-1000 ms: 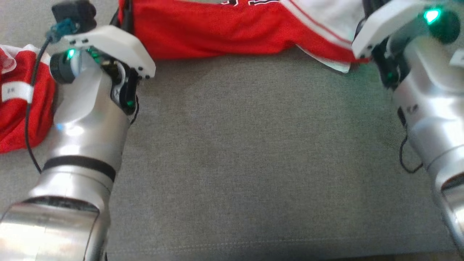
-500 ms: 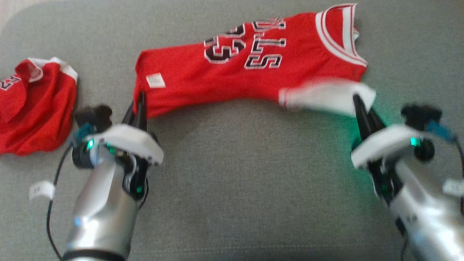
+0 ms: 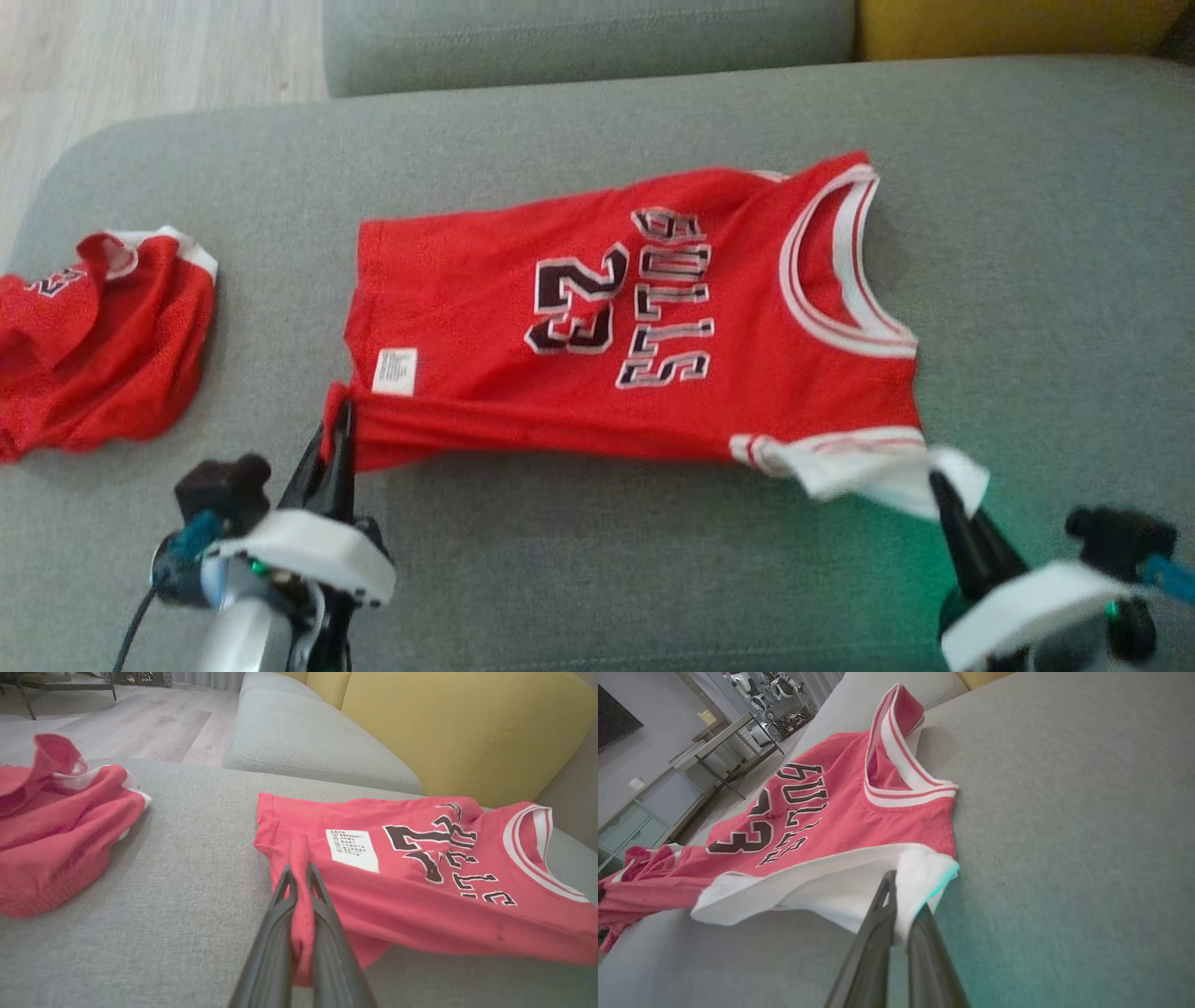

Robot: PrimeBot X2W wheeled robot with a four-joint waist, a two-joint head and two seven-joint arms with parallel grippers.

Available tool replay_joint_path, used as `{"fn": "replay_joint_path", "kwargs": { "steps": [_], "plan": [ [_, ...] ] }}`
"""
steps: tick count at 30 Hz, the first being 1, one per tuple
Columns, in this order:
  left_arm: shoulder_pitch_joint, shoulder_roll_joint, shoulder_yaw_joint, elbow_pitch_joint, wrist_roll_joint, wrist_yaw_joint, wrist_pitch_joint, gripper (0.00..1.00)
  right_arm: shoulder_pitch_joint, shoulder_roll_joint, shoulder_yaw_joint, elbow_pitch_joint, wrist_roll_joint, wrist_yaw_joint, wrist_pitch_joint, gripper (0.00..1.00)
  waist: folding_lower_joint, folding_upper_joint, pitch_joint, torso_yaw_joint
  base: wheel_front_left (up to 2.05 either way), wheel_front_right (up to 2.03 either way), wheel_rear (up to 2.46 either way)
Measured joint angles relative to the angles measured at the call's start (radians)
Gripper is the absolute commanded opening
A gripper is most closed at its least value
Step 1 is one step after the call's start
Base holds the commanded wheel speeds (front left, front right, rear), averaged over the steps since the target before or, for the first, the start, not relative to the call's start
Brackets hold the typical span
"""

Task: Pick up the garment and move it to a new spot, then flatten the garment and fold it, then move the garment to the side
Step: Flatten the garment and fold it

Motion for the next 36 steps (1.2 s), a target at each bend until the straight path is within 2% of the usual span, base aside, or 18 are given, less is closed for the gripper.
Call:
{"fn": "replay_joint_path", "kwargs": {
  "steps": [7,10,14,22,28,36],
  "plan": [
    [0.181,0.022,0.022,-0.222,0.0,0.072,0.083,0.0,0.261,0.145,-0.163,-0.319,-0.149,0.0,0.256,0.0,0.0,0.0,-0.041,-0.023,0.0,0.0,0.0],
    [0.285,0.025,0.024,-0.342,-0.003,0.106,0.14,0.0,0.331,0.178,-0.21,-0.434,-0.189,0.0,0.349,0.0,0.0,0.0,-0.06,-0.033,0.0,0.0,0.0],
    [0.349,0.027,0.023,-0.434,-0.003,0.135,0.194,0.0,0.357,0.194,-0.235,-0.49,-0.212,0.0,0.404,0.0,0.0,0.0,-0.067,-0.036,0.0,0.0,0.0],
    [0.361,0.039,0.02,-0.479,-0.02,0.141,0.262,0.0,0.35,0.198,-0.242,-0.5,-0.227,0.0,0.449,0.0,0.0,0.0,-0.064,-0.03,0.0,0.0,0.0],
    [0.351,0.045,0.018,-0.456,-0.059,0.127,0.314,0.0,0.26,0.177,-0.223,-0.439,-0.234,0.0,0.447,0.0,0.0,0.0,-0.049,-0.03,0.0,0.0,0.0],
    [0.245,0.045,0.025,-0.374,-0.124,0.102,0.348,0.0,-0.016,0.065,-0.12,-0.244,-0.203,0.0,0.374,0.0,0.0,0.0,0.009,-0.028,0.0,0.0,0.0]
  ]
}}
